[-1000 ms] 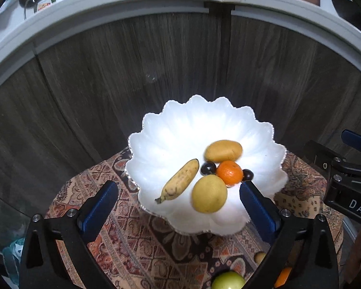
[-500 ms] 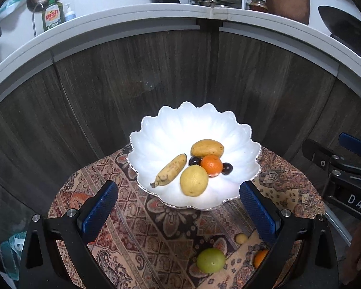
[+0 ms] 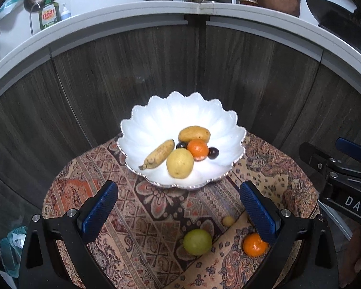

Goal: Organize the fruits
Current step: 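Withdraw both grippers from the bowl back over the remaining fruit, then grasp the green fruit with the left gripper while the right gripper grasps the kiwi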

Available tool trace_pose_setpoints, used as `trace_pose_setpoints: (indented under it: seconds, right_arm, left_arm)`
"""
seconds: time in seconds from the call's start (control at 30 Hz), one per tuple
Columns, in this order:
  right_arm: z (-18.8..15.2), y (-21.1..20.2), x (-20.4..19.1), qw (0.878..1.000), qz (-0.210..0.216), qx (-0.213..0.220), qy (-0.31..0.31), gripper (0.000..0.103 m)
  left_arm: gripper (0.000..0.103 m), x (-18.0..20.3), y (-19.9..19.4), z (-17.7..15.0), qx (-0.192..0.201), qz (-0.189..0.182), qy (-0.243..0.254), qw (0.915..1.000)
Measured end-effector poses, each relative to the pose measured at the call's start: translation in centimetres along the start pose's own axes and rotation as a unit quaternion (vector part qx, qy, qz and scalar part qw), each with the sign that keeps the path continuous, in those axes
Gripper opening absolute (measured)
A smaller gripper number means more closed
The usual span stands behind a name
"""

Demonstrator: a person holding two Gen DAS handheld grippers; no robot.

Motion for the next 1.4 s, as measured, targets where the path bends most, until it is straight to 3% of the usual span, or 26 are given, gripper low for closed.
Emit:
trace_pose_setpoints:
  seconds: [0.63, 1.0, 1.4]
  right_arm:
    - [-8.5, 3.5, -0.1, 0.997, 0.011, -0.073, -0.011, 0.089]
    - [-11.9, 6.2, -0.9, 0.992, 0.028, -0.121, -0.017, 0.089]
    - [-14.2, 9.3, -1.0, 0.987, 0.031, -0.159, -0.012, 0.089]
  left_arm:
    - [0.102, 1.1, 2.7, -7.9, -0.056, -0.017, 0.016, 0.9981]
    - [0.09, 2.4, 6.0, -12.6, -0.108, -0.034, 0.024, 0.9932]
    - [0.076, 2.5, 8.5, -14.1, -0.127, -0.044, 0.024, 0.9906]
Point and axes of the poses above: each gripper's, at about its wrist camera, not at the fingertips, and y roughly the way its jaws point, x to its right, z to its top, the point moved 10 cm from there along y, roughly the way its jaws point, and after that the axes turned 8 degrees about x, right-handed, at the moved point
